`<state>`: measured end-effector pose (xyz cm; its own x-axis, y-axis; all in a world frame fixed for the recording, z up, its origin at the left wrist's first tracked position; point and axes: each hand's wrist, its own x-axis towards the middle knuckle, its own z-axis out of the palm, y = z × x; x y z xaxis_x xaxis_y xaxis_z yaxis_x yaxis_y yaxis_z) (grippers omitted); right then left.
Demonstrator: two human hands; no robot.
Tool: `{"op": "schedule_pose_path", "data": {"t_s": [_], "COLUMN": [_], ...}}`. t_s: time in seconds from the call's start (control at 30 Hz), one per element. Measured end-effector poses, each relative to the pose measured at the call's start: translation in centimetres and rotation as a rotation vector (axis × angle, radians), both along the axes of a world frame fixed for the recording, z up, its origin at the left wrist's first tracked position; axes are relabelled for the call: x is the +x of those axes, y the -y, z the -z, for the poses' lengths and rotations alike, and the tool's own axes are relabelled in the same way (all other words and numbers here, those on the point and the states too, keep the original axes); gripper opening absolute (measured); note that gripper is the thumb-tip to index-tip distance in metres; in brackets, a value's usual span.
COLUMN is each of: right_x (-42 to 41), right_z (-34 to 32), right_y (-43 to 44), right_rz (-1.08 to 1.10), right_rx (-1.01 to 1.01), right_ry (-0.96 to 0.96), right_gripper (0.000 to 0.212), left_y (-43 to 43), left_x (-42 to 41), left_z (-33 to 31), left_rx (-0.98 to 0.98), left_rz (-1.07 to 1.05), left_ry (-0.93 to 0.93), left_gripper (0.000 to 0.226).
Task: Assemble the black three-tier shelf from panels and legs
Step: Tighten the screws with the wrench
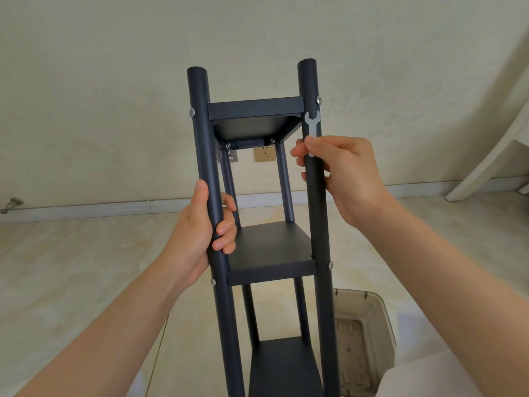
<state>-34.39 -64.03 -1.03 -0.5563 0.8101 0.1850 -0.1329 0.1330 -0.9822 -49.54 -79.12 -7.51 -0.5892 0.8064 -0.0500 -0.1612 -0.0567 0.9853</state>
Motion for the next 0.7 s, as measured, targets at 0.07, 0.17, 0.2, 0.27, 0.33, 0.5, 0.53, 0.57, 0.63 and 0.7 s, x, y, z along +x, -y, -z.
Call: {"op": "schedule_pose_path", "data": {"t_s": [0.07,0.17,0.2,0.27,0.33,0.5,0.53,0.57,0.63,0.7], "right_x": [0.0,0.1,0.1,0.1,0.2,0.3,0.3,0.3,0.4,0.4], "right_z": [-0.1,-0.1,-0.1,-0.1,-0.1,-0.2,-0.1,-0.1,-0.2,-0.3], "right_y": [0.1,0.2,0.3,0.4,0.5,0.8,0.8,0.9,1.0,1.1], "right_rz": [-0.024,-0.047,-0.055,-0.075,-0.092,-0.139,-0.156,-0.176,-0.230,-0.289], "right_rx": [0.016,0.035,0.038,0.042,0.061,0.132,0.150,0.162,0.169,0.159], "right_ry": [-0.012,-0.026,-0.038,-0.063,-0.076,-0.074,-0.069,-0.066,-0.068,-0.079], "right_gripper": [0.031,0.030,0.030,0.029,0.029,0.028,0.027,0.027,0.026,0.025], "left_y": [-0.1,-0.2,-0.3,-0.3,-0.3,-0.1,-0.1,0.0,0.0,0.0], "left_x": [-0.2,-0.5,-0.6,-0.9,-1.3,-2.1,-2.3,-2.5,-2.8,-3.1], "left_z": [0.2,0.3,0.4,0.4,0.4,0.4,0.5,0.6,0.6,0.5], "left_rx": [0.011,0.019,0.020,0.022,0.024,-0.003,-0.010,-0.017,-0.035,-0.066], "left_rz": [-0.018,-0.052,-0.061,-0.081,-0.104,-0.186,-0.204,-0.219,-0.252,-0.296], "left_ry": [-0.032,-0.075,-0.087,-0.116,-0.149,-0.206,-0.214,-0.224,-0.268,-0.324], "left_gripper": [0.066,0.068,0.068,0.068,0.069,0.070,0.070,0.071,0.071,0.070]}}
